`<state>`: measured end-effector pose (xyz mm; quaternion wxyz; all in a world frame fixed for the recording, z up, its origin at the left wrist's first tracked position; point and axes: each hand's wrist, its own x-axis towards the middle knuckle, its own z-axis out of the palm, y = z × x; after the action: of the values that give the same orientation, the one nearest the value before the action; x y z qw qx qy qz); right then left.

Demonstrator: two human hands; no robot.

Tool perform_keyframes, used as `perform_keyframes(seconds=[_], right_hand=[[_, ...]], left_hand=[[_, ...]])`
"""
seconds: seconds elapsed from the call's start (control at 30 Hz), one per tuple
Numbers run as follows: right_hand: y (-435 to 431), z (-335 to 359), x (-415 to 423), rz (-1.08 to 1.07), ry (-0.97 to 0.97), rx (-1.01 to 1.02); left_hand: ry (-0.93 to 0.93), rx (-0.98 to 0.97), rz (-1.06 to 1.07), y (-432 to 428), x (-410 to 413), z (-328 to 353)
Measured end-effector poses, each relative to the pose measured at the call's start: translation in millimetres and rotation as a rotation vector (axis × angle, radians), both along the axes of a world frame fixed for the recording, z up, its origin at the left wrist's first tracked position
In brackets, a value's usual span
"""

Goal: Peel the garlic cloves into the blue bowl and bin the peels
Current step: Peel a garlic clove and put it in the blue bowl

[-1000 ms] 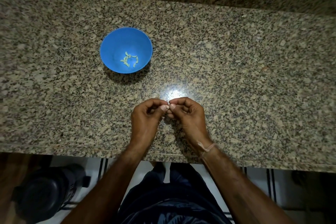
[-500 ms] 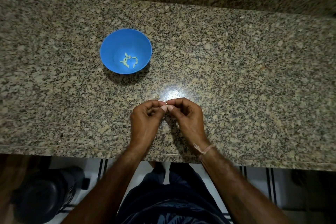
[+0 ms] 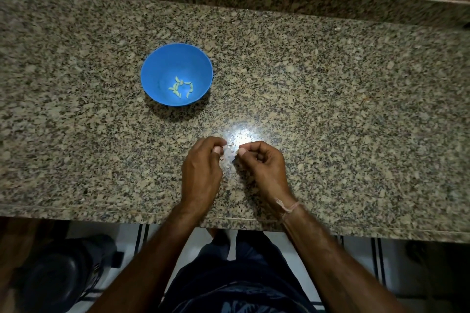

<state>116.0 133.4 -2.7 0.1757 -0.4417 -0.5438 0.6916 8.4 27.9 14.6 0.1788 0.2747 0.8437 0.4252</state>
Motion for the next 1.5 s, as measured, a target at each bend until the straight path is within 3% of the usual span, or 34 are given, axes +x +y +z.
perform_keyframes(seconds=[0.13, 0.27, 0.4, 0.57, 0.8, 1.03, 1.27, 1.5], right_hand=[[-7, 0, -5, 0.051, 0.048, -0.101], [-17, -2, -8, 0.112, 0.035, -0.095], [-6, -6, -1, 0.137, -0.071, 0.235], [12, -2, 13, 0.204, -0.220, 0.553], [28, -17, 9, 0.401, -0.482, 0.813], [7, -7, 4, 0.346, -0.222, 0.770], [38, -9, 38, 0.351, -0.200, 0.665], [40, -16, 26, 0.532, -0.184, 0.711]], left_hand=[[-0.168, 0.120, -0.003, -7, 6, 0], [-0.140, 0.117, 0.102, -19, -2, -5], [-0.054, 0.054, 0.198, -41, -24, -22], [0.108, 0.008, 0.130, -58, -19, -30], [0.020, -0.094, -0.044, -39, 17, -44], [0.032, -0.117, 0.019, -14, 21, -40], [0.104, -0.175, 0.144, 10, 25, -33], [0.147, -0.252, 0.156, 19, 28, -27]])
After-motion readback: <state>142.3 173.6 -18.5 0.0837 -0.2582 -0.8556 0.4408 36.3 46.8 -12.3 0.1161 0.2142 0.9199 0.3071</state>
